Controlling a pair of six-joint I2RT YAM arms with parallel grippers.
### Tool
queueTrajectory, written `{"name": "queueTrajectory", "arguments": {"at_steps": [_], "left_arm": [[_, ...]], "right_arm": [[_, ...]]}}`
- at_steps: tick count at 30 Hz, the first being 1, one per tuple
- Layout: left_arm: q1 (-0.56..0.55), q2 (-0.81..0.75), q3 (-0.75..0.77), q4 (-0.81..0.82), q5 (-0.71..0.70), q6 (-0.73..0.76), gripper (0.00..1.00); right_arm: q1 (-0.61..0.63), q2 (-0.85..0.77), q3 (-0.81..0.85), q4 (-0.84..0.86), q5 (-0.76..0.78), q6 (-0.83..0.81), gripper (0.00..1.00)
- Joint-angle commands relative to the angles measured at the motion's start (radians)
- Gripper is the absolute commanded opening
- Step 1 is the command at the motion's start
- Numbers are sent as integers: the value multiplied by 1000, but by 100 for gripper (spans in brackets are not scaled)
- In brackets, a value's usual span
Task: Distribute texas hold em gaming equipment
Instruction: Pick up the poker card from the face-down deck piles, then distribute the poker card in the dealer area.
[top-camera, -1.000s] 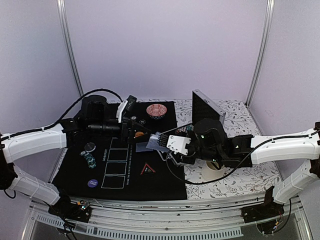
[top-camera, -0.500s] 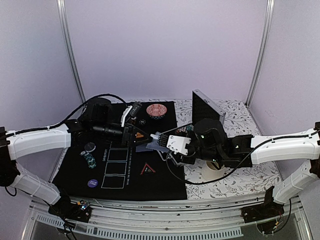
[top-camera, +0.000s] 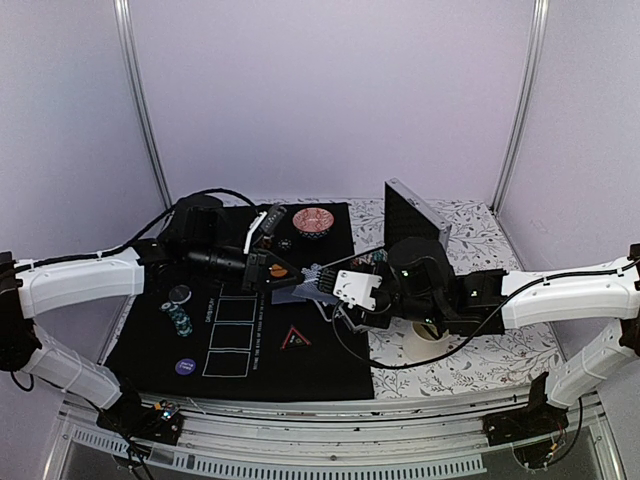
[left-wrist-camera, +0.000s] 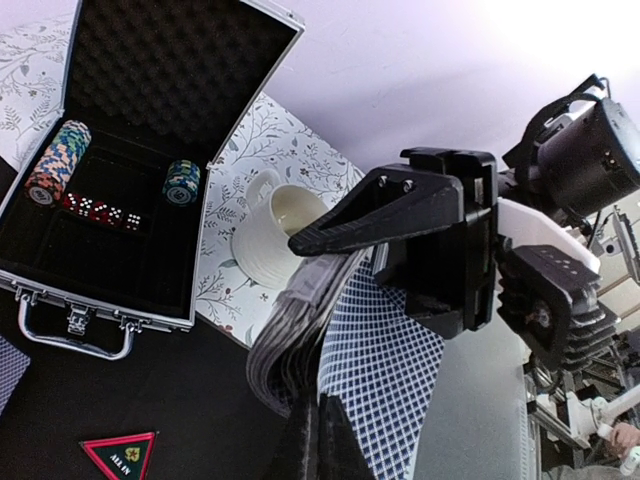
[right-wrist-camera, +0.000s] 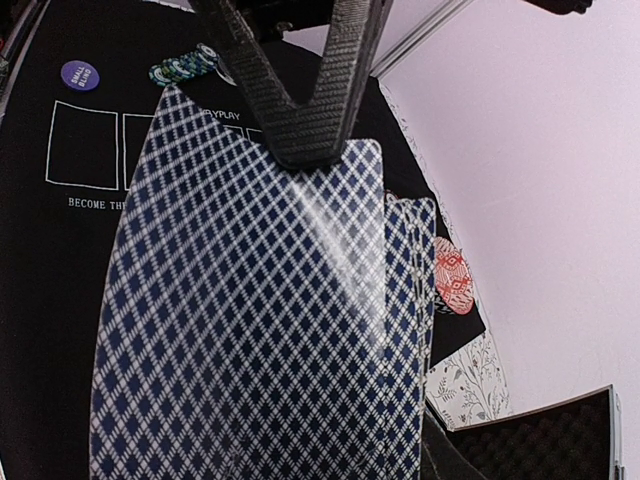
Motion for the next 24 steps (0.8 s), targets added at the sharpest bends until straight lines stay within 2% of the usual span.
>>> {"name": "queueTrajectory", "arguments": {"at_steps": [1, 7, 10, 17, 21, 24], "left_arm": [[9, -3, -6, 24, 29, -4, 0], [33, -44, -17, 27, 20, -10, 0], [78, -86, -44, 49, -3, -31, 0], [200, -180, -115, 130, 38, -115, 0], [329, -216, -119, 62, -9, -116, 0], [473, -205, -93, -78, -178, -101, 0]], "right_arm": [[5, -16, 2, 38, 9, 5, 42], [-1, -26, -17, 44, 15, 1, 42], [-11, -25, -24, 47, 15, 9, 42], [-32, -15, -34, 52, 13, 24, 41], [-34, -17, -34, 50, 9, 26, 41], [-33, -21, -33, 50, 4, 26, 41]]}}
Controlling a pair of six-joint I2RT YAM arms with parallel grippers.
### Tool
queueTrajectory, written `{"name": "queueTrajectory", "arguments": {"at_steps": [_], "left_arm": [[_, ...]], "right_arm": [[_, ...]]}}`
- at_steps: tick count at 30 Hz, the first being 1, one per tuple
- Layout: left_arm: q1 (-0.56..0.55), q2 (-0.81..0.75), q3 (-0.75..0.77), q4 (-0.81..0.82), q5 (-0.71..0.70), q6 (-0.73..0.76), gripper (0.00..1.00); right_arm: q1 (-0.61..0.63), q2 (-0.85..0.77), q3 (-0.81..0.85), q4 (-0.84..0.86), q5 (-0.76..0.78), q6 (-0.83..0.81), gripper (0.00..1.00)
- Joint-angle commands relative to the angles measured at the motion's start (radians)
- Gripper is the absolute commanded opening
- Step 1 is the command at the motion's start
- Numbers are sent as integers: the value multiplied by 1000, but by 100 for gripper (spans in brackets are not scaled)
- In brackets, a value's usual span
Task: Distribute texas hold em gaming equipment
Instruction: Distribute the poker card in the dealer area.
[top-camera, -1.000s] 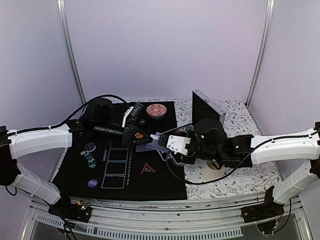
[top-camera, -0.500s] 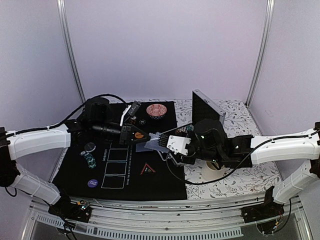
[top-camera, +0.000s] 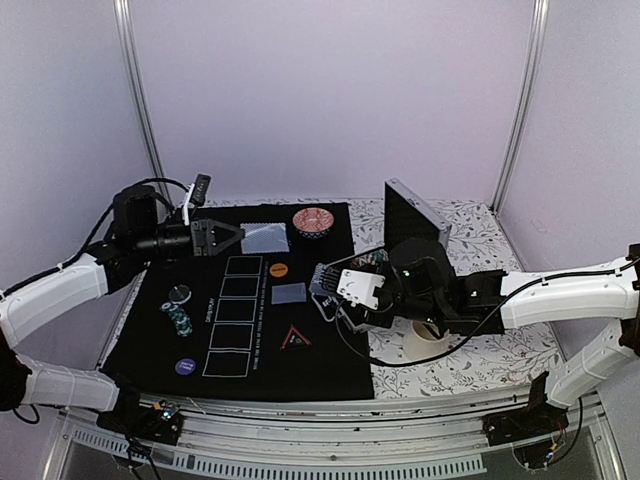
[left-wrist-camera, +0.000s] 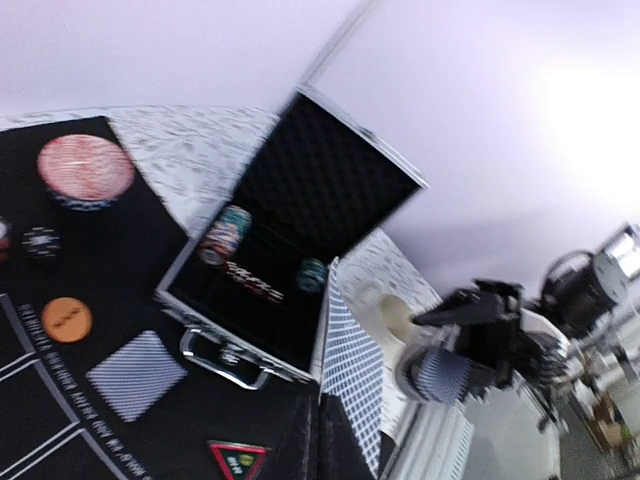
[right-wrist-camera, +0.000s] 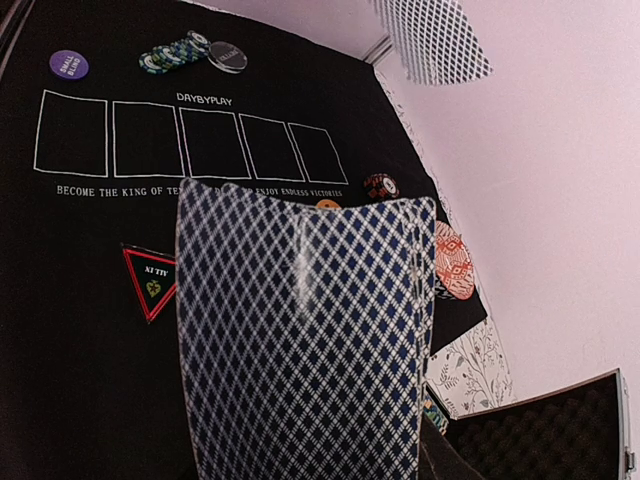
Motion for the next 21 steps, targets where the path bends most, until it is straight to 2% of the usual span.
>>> {"name": "queueTrajectory", "arguments": {"at_steps": [1, 3, 6, 9, 14, 21], "left_arm": [[193, 8, 7, -156, -238, -12, 0], [265, 20, -57, -114, -355, -74, 0], [324, 53, -155, 19, -430, -171, 0], [357, 122, -186, 82, -512, -209, 0], [431, 250, -192, 171, -517, -242, 0], [433, 413, -195, 283, -512, -296, 0]], "right_arm": [[-4, -21, -7, 37, 3, 15, 41], [-4, -23, -4, 35, -2, 17, 41], [-4, -27, -2, 31, 0, 20, 41], [-4, -32, 1, 13, 1, 25, 40], [-5, -51, -4, 4, 4, 32, 40], [-5, -56, -8, 6, 6, 37, 40]]}}
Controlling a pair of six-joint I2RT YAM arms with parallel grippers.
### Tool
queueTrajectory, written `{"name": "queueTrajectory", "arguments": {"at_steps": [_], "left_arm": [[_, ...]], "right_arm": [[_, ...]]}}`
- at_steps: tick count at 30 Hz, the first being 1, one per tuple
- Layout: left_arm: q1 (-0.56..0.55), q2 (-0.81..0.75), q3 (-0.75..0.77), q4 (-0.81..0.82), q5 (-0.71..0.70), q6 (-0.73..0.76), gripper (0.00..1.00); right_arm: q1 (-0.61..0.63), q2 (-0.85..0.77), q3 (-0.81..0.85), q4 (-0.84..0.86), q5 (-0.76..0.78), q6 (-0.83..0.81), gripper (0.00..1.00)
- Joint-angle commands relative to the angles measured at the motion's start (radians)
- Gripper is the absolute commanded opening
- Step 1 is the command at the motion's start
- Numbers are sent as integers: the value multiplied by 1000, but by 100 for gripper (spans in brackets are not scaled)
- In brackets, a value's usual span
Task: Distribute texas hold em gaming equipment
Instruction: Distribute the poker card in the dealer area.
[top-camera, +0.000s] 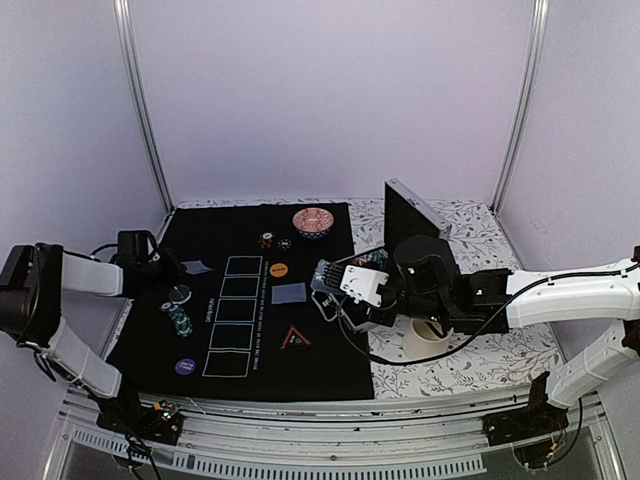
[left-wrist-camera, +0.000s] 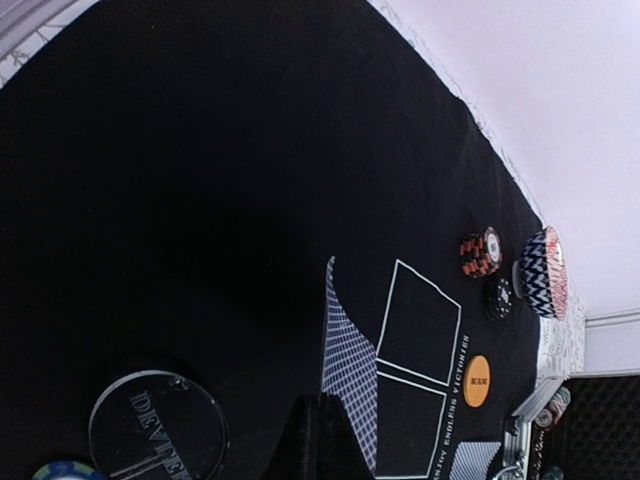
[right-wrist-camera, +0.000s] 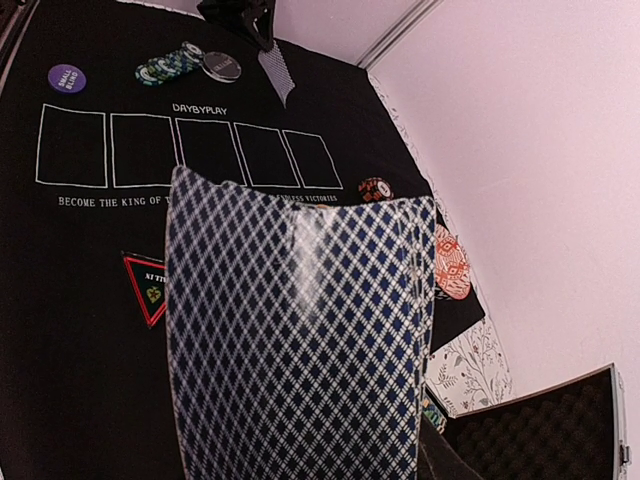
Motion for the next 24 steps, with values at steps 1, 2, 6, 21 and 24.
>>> {"name": "queueTrajectory", "arguments": {"at_steps": [1, 2, 6, 21, 24], "left_arm": [[4, 84, 3, 125, -10, -48, 0], [3, 105, 10, 128, -6, -49, 0], [3, 171, 44, 122, -13, -36, 0], [2, -22, 11, 29, -86, -30, 50], [-25, -140, -4, 0, -117, -29, 60]], "right_arm": [[-4, -30, -8, 15, 7, 21, 40], [-4, -32, -8, 13, 7, 20, 40], [-4, -35, -5, 2, 7, 20, 40], [-2, -33, 14, -15, 0, 25, 40], [3, -31, 20, -13, -2, 23, 40]]}}
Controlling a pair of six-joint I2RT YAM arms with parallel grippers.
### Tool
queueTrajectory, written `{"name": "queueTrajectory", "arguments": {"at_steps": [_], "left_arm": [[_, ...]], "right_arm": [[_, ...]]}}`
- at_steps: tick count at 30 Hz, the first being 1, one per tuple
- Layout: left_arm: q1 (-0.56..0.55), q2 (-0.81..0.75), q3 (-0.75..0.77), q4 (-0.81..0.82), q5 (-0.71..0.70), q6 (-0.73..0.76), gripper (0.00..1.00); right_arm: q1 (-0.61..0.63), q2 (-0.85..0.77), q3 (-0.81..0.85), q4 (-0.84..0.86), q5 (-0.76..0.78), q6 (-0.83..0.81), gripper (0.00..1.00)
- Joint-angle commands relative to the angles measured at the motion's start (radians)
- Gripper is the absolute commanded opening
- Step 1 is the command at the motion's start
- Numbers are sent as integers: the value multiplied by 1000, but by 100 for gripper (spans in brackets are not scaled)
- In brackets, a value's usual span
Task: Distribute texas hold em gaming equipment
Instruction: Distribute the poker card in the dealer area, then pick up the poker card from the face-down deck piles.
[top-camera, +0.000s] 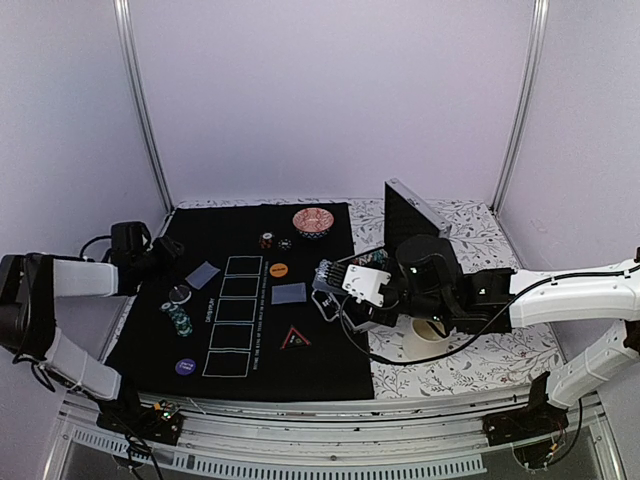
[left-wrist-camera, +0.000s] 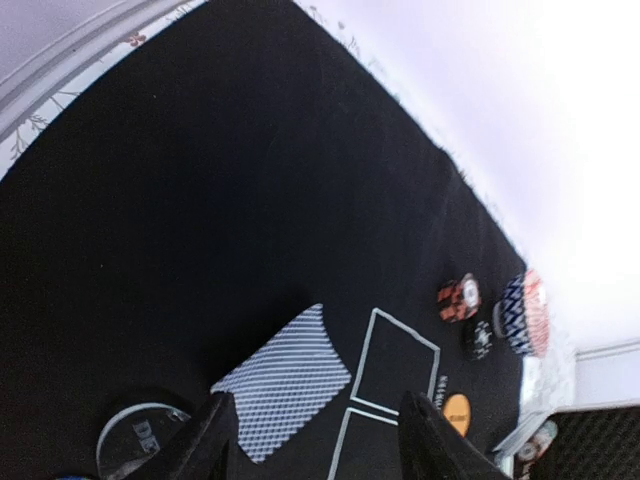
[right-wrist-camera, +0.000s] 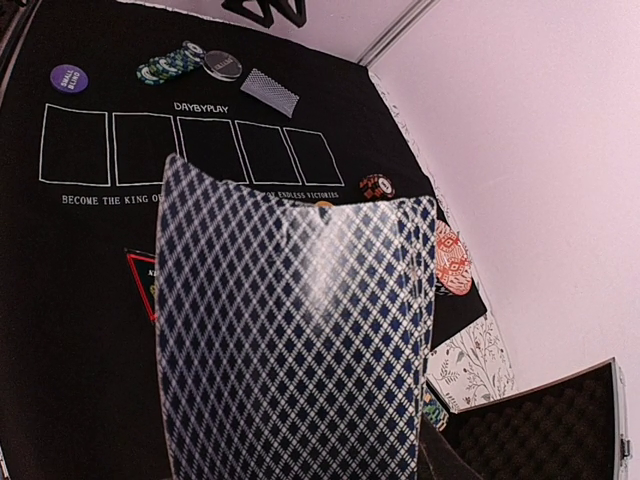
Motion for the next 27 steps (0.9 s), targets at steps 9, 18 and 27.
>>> {"name": "queueTrajectory", "arguments": {"at_steps": [9, 18, 27], "left_arm": [[-389, -404, 112, -161, 42, 276, 90], [-699, -260, 244, -239, 347, 361, 98], [-804, -69, 395, -362, 441, 454, 98]], "right_arm": [[26, 16, 51, 11, 2, -9, 40], [46, 54, 81, 16, 1, -26, 40], [61, 64, 91, 16, 14, -43, 40]]}}
